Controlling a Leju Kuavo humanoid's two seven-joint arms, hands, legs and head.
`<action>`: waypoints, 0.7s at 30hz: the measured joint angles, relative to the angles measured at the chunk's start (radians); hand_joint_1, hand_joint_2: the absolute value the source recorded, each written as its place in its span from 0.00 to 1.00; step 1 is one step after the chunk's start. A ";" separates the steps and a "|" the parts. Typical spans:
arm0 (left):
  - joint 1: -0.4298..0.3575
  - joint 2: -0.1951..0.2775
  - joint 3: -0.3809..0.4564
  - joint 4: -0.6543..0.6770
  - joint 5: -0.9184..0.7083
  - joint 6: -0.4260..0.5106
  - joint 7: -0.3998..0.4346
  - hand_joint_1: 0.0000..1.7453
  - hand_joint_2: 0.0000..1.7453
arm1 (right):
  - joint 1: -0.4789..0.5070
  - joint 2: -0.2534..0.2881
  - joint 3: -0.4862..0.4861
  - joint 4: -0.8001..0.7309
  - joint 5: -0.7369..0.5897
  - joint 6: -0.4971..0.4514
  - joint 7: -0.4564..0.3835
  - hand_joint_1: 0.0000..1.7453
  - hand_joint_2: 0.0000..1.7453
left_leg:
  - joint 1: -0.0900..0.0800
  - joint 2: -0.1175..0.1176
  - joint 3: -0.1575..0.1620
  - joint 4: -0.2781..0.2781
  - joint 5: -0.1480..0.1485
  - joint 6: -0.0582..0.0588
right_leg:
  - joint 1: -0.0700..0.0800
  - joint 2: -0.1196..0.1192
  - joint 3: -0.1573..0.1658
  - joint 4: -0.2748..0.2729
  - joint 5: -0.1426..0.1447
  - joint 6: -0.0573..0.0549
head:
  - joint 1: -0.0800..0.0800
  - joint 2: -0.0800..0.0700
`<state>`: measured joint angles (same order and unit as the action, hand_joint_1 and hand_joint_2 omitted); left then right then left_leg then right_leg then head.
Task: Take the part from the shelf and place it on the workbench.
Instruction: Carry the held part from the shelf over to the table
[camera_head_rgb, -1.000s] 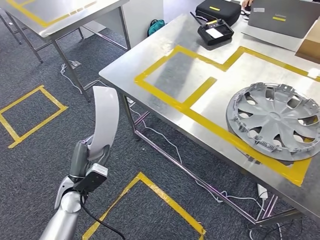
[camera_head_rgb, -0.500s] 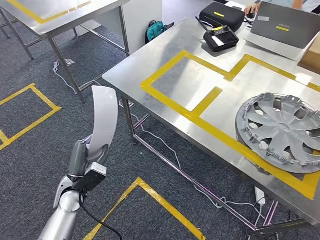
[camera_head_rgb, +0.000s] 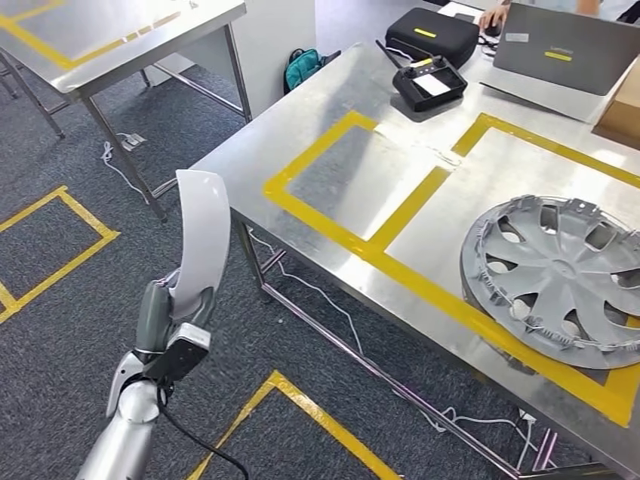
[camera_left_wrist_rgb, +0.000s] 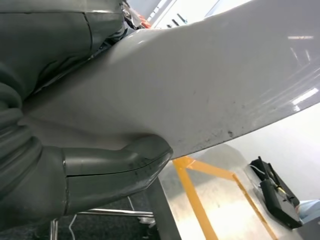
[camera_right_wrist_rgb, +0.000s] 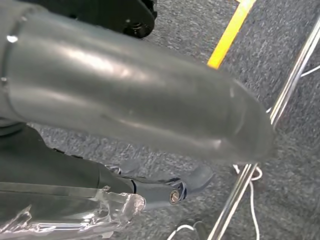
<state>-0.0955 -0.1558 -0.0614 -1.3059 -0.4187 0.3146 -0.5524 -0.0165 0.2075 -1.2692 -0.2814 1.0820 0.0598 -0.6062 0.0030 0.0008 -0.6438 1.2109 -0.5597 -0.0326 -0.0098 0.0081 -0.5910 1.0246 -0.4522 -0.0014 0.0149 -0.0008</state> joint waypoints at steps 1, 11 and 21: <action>0.000 0.000 0.001 0.002 0.000 0.000 0.000 0.99 1.00 | 0.000 0.000 -0.002 0.000 0.001 0.000 0.000 0.00 0.00 | 0.001 0.000 -0.039 0.048 -0.017 -0.002 | 0.000 0.001 0.006 0.000 -0.006 -0.001 | 0.000 0.000; -0.008 0.004 0.009 0.021 0.000 0.002 0.002 0.99 1.00 | 0.001 0.000 -0.012 0.000 0.010 0.000 -0.001 0.00 0.00 | 0.003 -0.001 0.006 -0.196 0.146 0.032 | -0.001 0.009 0.069 0.004 -0.071 0.048 | -0.004 0.000; -0.014 0.004 0.021 0.031 -0.004 0.002 0.002 0.99 1.00 | 0.002 0.001 -0.015 0.001 0.016 0.001 -0.002 0.00 0.00 | -0.010 -0.005 0.098 -0.197 0.074 0.057 | 0.012 -0.002 -0.098 0.121 -0.029 0.034 | 0.003 0.000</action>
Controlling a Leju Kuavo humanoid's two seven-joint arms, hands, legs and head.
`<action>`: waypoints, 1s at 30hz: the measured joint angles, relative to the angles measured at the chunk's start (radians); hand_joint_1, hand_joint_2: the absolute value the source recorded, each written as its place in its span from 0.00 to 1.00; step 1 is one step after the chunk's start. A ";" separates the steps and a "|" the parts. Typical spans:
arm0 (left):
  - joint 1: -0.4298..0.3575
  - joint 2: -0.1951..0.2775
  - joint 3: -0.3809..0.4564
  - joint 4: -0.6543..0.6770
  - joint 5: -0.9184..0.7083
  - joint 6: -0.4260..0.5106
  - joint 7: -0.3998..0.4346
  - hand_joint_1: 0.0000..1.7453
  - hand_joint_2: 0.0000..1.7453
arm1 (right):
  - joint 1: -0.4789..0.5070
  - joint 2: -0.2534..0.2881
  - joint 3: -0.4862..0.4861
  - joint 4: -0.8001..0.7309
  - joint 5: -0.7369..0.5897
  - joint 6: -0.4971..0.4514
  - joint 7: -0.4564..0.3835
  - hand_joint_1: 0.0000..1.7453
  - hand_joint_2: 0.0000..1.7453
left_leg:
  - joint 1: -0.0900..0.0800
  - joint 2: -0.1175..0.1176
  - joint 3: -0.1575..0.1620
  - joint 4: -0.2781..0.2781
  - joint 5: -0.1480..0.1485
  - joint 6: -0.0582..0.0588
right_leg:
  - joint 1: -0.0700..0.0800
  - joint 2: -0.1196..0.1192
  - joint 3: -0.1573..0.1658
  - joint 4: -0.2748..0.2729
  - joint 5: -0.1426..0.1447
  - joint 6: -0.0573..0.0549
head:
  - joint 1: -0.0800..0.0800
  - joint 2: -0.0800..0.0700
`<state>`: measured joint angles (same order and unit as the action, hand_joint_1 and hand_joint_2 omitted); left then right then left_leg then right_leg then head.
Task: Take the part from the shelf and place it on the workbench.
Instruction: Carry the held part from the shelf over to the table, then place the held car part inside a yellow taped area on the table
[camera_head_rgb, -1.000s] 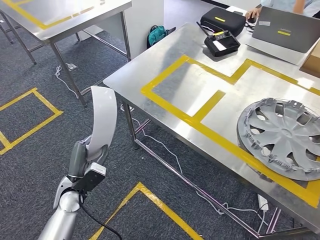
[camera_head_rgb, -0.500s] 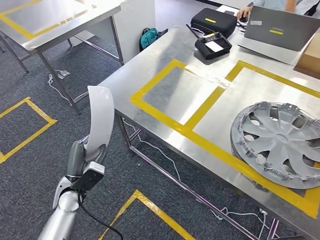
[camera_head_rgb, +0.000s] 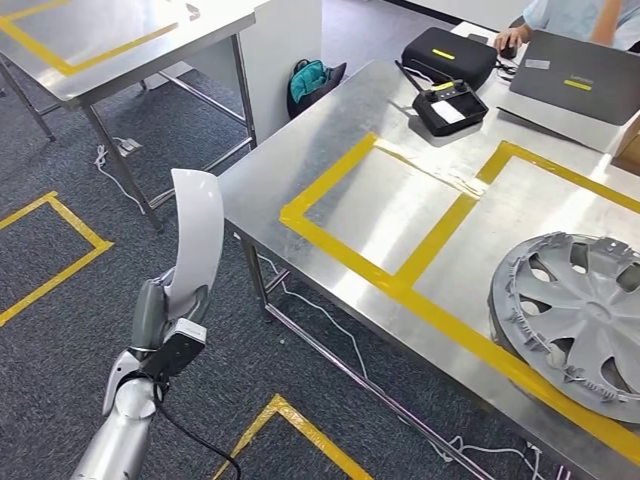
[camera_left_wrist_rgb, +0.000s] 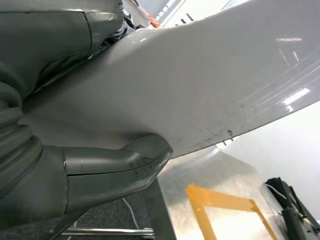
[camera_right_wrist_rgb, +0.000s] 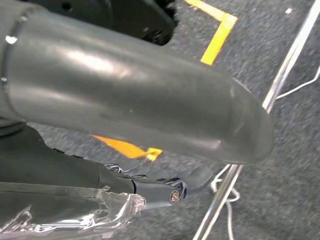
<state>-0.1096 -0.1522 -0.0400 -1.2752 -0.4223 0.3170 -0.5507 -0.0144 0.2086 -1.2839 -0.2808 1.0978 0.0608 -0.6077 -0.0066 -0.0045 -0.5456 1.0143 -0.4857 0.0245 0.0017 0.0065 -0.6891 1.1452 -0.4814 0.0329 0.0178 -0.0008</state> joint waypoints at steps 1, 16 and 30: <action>-0.001 0.000 0.000 0.001 -0.001 0.000 0.001 0.99 1.00 | 0.000 0.000 0.000 0.000 0.001 0.000 0.000 0.00 0.00 | -0.001 0.000 0.009 0.000 -0.008 -0.003 | 0.004 -0.001 0.014 -0.053 0.033 -0.006 | 0.000 0.000; -0.010 0.002 0.002 0.016 -0.031 -0.004 0.003 0.99 1.00 | -0.007 -0.002 -0.001 0.000 0.016 0.006 0.000 0.00 0.00 | 0.023 -0.019 -0.107 0.053 0.049 -0.068 | -0.018 0.038 0.132 -0.112 0.001 -0.014 | -0.009 0.000; -0.019 0.002 0.000 0.030 -0.059 -0.007 0.001 0.99 1.00 | -0.005 -0.004 -0.007 0.001 0.024 0.006 0.000 0.00 0.00 | 0.013 0.032 -0.043 -0.005 0.041 -0.014 | -0.013 -0.020 0.026 0.014 -0.014 0.021 | -0.002 0.000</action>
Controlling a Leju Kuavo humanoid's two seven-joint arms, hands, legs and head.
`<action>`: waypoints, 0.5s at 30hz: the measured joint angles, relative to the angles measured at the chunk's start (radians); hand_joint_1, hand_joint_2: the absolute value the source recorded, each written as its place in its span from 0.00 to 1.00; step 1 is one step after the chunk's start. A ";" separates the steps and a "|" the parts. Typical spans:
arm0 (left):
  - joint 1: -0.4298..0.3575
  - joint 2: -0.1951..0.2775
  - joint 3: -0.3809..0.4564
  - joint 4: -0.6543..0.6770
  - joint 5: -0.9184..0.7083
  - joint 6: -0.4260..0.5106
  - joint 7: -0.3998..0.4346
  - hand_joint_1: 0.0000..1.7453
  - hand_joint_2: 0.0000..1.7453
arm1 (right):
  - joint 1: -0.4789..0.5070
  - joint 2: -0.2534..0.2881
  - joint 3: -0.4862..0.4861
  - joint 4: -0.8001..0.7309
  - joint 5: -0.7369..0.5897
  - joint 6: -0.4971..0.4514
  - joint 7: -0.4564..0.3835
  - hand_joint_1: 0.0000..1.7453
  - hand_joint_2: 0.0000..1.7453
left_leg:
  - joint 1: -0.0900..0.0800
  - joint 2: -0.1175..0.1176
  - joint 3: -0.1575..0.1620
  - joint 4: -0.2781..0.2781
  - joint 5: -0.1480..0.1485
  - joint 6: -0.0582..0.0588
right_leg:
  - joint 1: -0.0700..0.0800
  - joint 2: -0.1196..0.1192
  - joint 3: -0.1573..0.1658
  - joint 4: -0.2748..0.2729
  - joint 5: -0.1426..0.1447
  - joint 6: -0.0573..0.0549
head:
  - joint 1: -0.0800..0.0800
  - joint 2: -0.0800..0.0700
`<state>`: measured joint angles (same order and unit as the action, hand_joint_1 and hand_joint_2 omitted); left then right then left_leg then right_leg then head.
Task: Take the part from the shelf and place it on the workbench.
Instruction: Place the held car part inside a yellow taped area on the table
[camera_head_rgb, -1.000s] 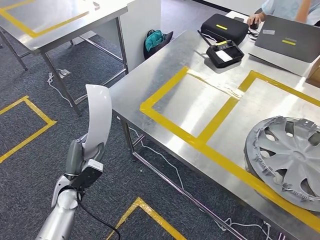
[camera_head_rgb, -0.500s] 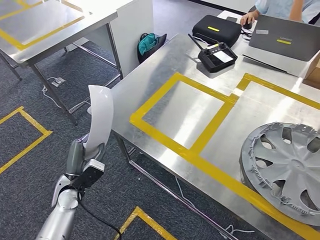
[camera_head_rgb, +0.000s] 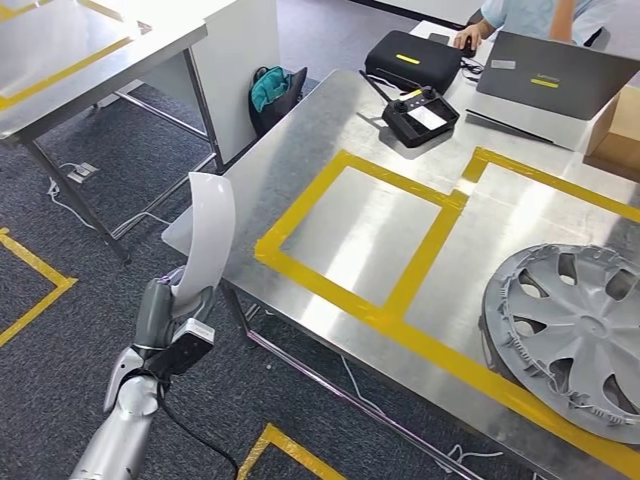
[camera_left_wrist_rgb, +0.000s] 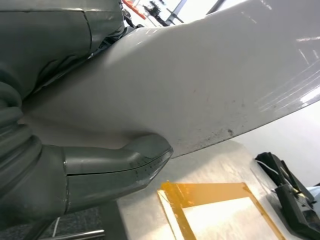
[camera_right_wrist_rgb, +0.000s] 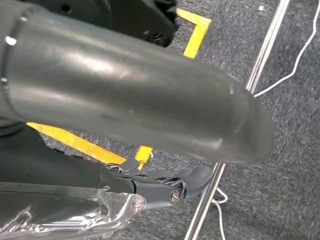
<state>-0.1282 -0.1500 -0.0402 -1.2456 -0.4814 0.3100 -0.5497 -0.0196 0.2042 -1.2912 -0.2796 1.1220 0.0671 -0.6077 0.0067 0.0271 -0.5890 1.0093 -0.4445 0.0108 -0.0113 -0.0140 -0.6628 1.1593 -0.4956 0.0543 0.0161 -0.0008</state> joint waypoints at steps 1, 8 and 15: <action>0.000 0.000 0.000 0.000 0.000 0.000 0.000 0.99 1.00 | -0.002 0.000 0.000 0.000 0.000 0.000 0.000 0.00 0.00 | -0.002 0.005 0.006 0.001 -0.005 -0.004 | 0.004 -0.013 0.030 -0.064 0.026 -0.005 | 0.000 0.000; -0.004 -0.001 -0.001 0.000 -0.001 -0.003 0.000 0.99 1.00 | -0.008 0.000 -0.001 0.000 0.000 0.000 0.000 0.00 0.00 | -0.003 0.006 -0.007 0.051 -0.050 -0.042 | 0.005 0.014 0.063 -0.139 0.056 -0.042 | -0.003 0.000; -0.001 0.008 -0.001 0.004 -0.015 -0.007 -0.002 0.99 1.00 | -0.009 -0.001 -0.004 0.000 0.007 0.002 0.001 0.00 0.00 | 0.005 -0.034 -0.072 0.156 -0.044 -0.051 | -0.001 0.083 0.065 -0.139 0.057 -0.042 | -0.004 0.000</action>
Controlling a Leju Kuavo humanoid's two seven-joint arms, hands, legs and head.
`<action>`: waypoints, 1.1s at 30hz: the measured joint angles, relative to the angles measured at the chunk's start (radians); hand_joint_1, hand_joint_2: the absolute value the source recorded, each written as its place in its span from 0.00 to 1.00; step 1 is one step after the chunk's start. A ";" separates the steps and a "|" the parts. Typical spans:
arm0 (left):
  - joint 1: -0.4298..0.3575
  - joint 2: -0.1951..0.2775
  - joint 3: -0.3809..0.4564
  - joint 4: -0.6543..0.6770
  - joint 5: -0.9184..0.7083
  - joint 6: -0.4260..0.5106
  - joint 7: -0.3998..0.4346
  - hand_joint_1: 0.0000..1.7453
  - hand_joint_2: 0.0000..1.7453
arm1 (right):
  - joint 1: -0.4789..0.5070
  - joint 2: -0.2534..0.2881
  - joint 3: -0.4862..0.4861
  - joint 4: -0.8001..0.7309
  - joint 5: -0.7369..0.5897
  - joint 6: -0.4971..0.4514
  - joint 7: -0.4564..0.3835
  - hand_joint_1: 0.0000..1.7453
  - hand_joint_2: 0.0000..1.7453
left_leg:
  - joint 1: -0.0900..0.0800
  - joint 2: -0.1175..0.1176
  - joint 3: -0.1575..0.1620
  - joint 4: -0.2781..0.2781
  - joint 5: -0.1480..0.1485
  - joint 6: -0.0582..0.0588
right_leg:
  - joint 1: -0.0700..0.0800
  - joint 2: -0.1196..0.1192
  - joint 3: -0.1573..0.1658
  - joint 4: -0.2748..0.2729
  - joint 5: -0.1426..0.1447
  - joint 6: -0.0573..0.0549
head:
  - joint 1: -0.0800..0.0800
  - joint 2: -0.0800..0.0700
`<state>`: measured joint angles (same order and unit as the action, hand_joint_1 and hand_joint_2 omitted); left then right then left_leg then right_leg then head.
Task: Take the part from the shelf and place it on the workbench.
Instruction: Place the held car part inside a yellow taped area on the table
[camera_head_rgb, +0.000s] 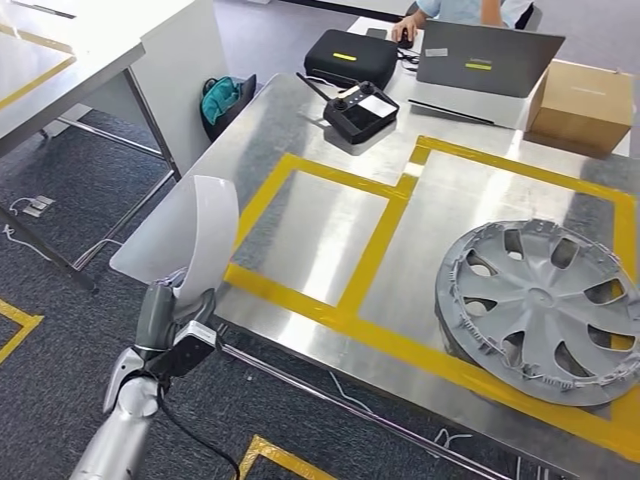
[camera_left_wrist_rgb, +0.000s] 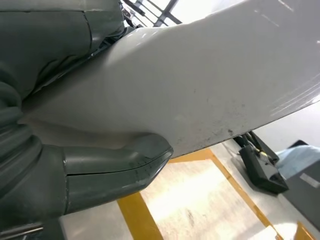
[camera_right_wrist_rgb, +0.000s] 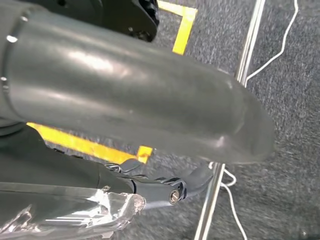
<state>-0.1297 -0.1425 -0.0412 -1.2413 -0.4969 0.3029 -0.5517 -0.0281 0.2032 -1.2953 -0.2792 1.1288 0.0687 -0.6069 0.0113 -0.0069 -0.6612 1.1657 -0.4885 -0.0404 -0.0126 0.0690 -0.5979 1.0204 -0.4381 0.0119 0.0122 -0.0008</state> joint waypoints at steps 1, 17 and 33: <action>-0.002 0.002 0.000 0.000 -0.003 -0.002 -0.001 0.99 1.00 | -0.001 0.000 0.000 0.000 0.002 0.001 0.000 0.00 0.00 | 0.004 -0.020 0.033 -0.071 0.028 0.000 | 0.001 0.011 -0.002 0.002 -0.001 0.005 | 0.000 0.000; -0.143 0.038 -0.028 0.084 -0.140 -0.036 0.109 0.99 1.00 | -0.010 -0.008 0.001 0.007 0.040 0.015 0.002 0.00 0.00 | -0.002 0.059 0.087 -0.166 0.039 0.039 | 0.006 -0.106 -0.029 0.049 -0.011 0.045 | 0.014 0.000; -0.381 0.057 -0.119 0.331 -0.440 -0.023 0.331 0.99 1.00 | -0.022 -0.010 0.004 0.024 0.065 0.031 0.002 0.00 0.00 | -0.006 0.075 0.091 -0.186 0.054 0.013 | 0.011 -0.093 -0.018 0.006 0.008 0.020 | 0.009 0.000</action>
<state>-0.5110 -0.0858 -0.1601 -0.9105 -0.9373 0.2803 -0.2210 -0.0500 0.1934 -1.2911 -0.2556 1.1935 0.0999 -0.6048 0.0052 0.0685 -0.5699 0.9795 -0.4342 -0.0274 -0.0013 -0.0245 -0.6160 1.0265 -0.4300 0.0318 0.0210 -0.0008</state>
